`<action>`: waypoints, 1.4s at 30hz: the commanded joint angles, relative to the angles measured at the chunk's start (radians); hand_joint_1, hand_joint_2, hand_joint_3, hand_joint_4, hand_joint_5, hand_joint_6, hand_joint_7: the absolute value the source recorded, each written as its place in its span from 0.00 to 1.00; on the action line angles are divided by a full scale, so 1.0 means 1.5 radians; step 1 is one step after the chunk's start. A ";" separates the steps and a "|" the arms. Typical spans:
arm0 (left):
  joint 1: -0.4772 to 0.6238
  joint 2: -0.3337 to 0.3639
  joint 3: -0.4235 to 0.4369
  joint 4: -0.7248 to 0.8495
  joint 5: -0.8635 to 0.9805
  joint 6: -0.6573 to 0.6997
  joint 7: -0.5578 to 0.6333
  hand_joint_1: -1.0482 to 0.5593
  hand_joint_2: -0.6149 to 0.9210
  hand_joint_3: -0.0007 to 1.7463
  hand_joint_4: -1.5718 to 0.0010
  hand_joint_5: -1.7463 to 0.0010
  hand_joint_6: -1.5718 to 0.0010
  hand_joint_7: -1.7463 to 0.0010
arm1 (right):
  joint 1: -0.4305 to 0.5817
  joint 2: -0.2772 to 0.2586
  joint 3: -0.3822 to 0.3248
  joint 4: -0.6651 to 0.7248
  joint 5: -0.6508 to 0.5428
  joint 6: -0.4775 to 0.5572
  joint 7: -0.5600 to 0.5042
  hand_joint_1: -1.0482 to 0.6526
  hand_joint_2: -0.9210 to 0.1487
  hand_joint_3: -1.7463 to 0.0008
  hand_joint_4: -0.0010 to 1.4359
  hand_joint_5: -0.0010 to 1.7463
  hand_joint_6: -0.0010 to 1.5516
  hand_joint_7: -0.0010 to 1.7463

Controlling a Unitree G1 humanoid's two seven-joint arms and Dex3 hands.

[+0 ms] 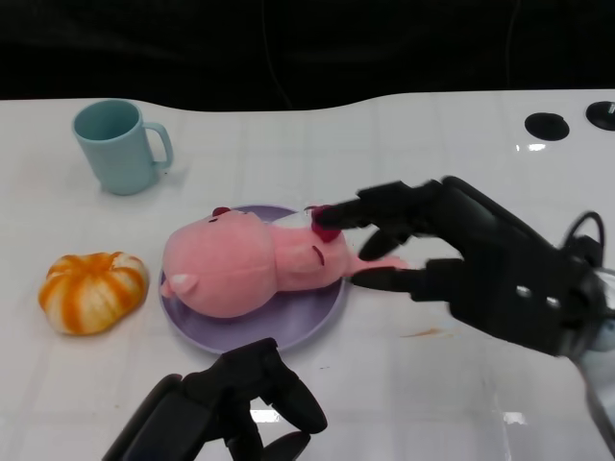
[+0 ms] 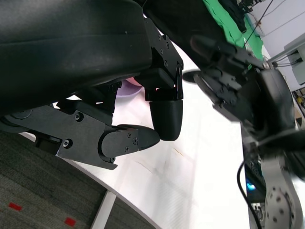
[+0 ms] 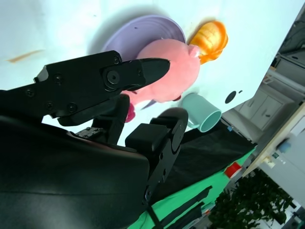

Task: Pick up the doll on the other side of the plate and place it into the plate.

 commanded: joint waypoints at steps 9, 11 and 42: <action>0.003 0.017 0.025 0.016 -0.006 -0.025 0.002 0.45 1.00 0.27 0.59 0.04 0.65 0.20 | 0.162 -0.087 -0.114 -0.120 0.098 -0.058 0.017 0.61 0.29 0.53 0.55 0.69 0.57 0.45; 0.006 0.018 0.030 0.019 -0.009 -0.032 0.000 0.45 1.00 0.27 0.59 0.04 0.65 0.21 | 0.178 -0.095 -0.123 -0.133 0.108 -0.060 0.019 0.64 0.37 0.43 0.57 0.70 0.58 0.48; 0.025 0.035 0.078 0.051 -0.043 -0.093 -0.006 0.43 1.00 0.26 0.59 0.05 0.66 0.21 | 0.257 -0.163 -0.117 -0.100 0.056 -0.154 0.014 0.63 0.56 0.26 0.61 0.89 0.55 0.67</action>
